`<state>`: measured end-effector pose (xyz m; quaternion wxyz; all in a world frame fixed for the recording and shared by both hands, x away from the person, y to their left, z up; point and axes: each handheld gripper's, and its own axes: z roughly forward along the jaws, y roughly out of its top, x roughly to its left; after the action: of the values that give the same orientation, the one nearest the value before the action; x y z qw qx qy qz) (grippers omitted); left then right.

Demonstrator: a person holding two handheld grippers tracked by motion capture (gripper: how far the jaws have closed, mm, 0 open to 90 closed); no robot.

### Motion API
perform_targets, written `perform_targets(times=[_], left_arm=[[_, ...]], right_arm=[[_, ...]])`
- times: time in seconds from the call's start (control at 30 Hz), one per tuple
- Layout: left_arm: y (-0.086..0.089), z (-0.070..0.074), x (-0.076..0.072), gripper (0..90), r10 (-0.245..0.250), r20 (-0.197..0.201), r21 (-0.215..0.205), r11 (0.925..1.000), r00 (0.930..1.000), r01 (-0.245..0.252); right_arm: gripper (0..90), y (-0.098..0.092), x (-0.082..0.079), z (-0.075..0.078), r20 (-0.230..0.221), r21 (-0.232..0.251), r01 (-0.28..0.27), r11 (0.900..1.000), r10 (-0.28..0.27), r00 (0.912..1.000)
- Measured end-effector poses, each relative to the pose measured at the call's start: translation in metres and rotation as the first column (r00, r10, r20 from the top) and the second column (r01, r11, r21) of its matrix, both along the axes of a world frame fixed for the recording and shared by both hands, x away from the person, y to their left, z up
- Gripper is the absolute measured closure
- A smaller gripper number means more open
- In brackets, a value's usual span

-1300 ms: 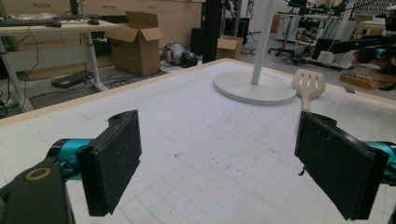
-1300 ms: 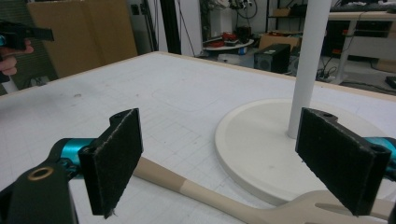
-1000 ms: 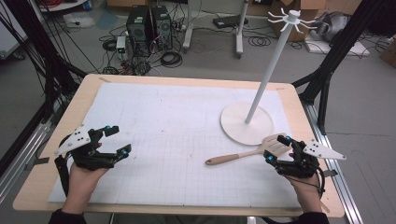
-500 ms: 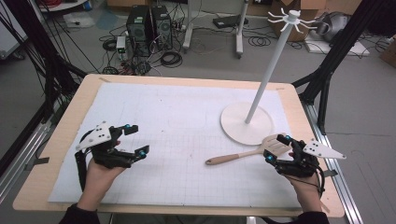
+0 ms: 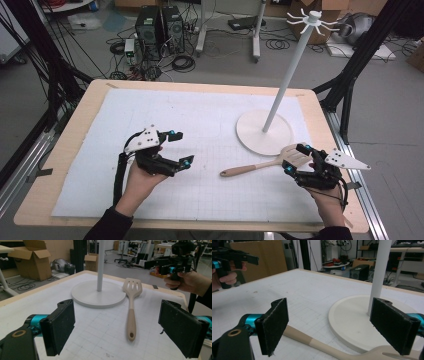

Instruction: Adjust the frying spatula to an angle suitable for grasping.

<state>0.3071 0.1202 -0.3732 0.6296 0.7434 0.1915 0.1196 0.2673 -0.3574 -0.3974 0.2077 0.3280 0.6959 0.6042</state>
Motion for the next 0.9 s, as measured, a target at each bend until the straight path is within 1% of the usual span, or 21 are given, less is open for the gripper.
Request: perform_targets(times=[0.1,0.13,0.17,0.2,0.23,0.27,0.3,0.33,0.37,0.4,0.47,0.5,0.53,0.57,0.63,0.7,0.73,0.77,0.8,0.87,0.9], left_arm=[[-0.012,0.001,0.005,14.4,-0.020,-0.006,0.020,0.9996,0.9998,0.020],[-0.016,0.001,0.006,14.4,-0.025,-0.014,0.025,0.9994,0.9996,0.025],[-0.024,0.002,0.010,14.4,-0.036,-0.035,0.034,0.9987,0.9988,0.037],[-0.024,0.002,0.010,14.4,-0.036,-0.035,0.034,0.9987,0.9988,0.037],[-0.032,0.002,0.014,14.4,-0.046,-0.048,0.034,0.9983,0.9978,0.047],[-0.032,0.002,0.014,14.4,-0.046,-0.048,0.034,0.9983,0.9978,0.047],[-0.041,0.002,0.017,14.4,-0.058,-0.063,0.045,0.9972,0.9963,0.061],[-0.041,0.002,0.017,14.4,-0.058,-0.063,0.045,0.9972,0.9963,0.061],[-0.051,0.001,0.020,14.3,-0.064,-0.066,0.060,0.9959,0.9958,0.068],[-0.051,0.001,0.020,14.4,-0.064,-0.066,0.060,0.9959,0.9958,0.068],[-0.062,0.001,0.023,14.4,-0.074,-0.075,0.080,0.9936,0.9944,0.080],[-0.070,-0.001,0.026,14.4,-0.079,-0.086,0.093,0.9919,0.9932,0.087],[-0.070,-0.001,0.026,14.4,-0.079,-0.086,0.093,0.9919,0.9932,0.087],[-0.073,-0.003,0.027,14.4,-0.080,-0.096,0.091,0.9919,0.9922,0.088],[-0.081,-0.005,0.030,14.4,-0.078,-0.115,0.117,0.9888,0.9902,0.092],[-0.091,-0.006,0.032,14.4,-0.082,-0.112,0.136,0.9859,0.9903,0.097],[-0.091,-0.006,0.032,14.4,-0.082,-0.112,0.136,0.9859,0.9903,0.097],[-0.098,-0.006,0.035,14.3,-0.094,-0.116,0.145,0.9832,0.9888,0.110],[-0.098,-0.006,0.035,14.3,-0.094,-0.116,0.145,0.9832,0.9888,0.110],[-0.106,-0.007,0.037,14.3,-0.098,-0.120,0.149,0.9821,0.9880,0.115],[-0.110,-0.007,0.038,14.2,-0.103,-0.120,0.163,0.9791,0.9875,0.122]], right_arm=[[14.5,0.000,0.000,0.001,0.003,0.001,-0.003,1.000,0.003,1.0000],[14.5,0.000,0.000,0.001,0.003,0.001,-0.003,1.000,0.003,1.0000],[14.5,0.000,0.000,0.001,0.002,0.002,-0.003,1.000,0.003,1.0000],[14.5,0.000,0.000,0.001,0.002,0.002,-0.003,1.000,0.003,1.0000],[14.6,0.000,0.000,0.001,0.001,0.004,-0.002,1.000,0.002,1.0000],[14.7,0.000,0.000,0.001,0.008,0.002,0.003,1.000,-0.003,1.0000],[14.8,0.000,0.000,0.001,0.010,0.003,0.004,1.000,-0.004,0.9999],[14.8,0.000,0.000,0.002,0.008,0.007,0.004,1.000,-0.004,1.0000],[14.8,0.000,0.000,0.002,0.007,0.009,0.004,1.000,-0.004,1.0000],[14.8,0.000,0.000,0.002,0.007,0.009,0.004,1.000,-0.004,1.0000],[14.8,-0.001,0.000,0.002,0.012,0.008,0.004,1.000,-0.004,0.9999],[14.8,-0.001,0.000,0.002,0.011,0.010,0.005,1.000,-0.005,0.9999],[14.8,-0.001,0.000,0.002,0.011,0.010,0.005,1.000,-0.005,0.9999],[14.9,0.000,0.000,0.002,0.012,0.011,0.002,1.000,-0.003,0.9999],[14.8,0.000,0.000,0.002,0.014,0.012,0.003,1.000,-0.003,0.9999],[14.8,0.000,0.000,0.002,0.009,0.014,0.001,1.000,-0.001,1.0000],[14.8,0.000,0.000,0.002,0.009,0.014,0.001,1.000,-0.001,1.0000],[14.9,0.000,0.000,0.002,0.010,0.014,0.000,1.000,-0.001,0.9999],[14.9,0.000,0.000,0.002,0.010,0.014,0.000,1.000,-0.001,0.9999],[14.8,0.000,0.000,0.002,0.012,0.012,0.001,1.000,-0.001,0.9999],[14.8,0.000,0.000,0.002,0.012,0.018,0.001,1.000,-0.001,0.9999]])
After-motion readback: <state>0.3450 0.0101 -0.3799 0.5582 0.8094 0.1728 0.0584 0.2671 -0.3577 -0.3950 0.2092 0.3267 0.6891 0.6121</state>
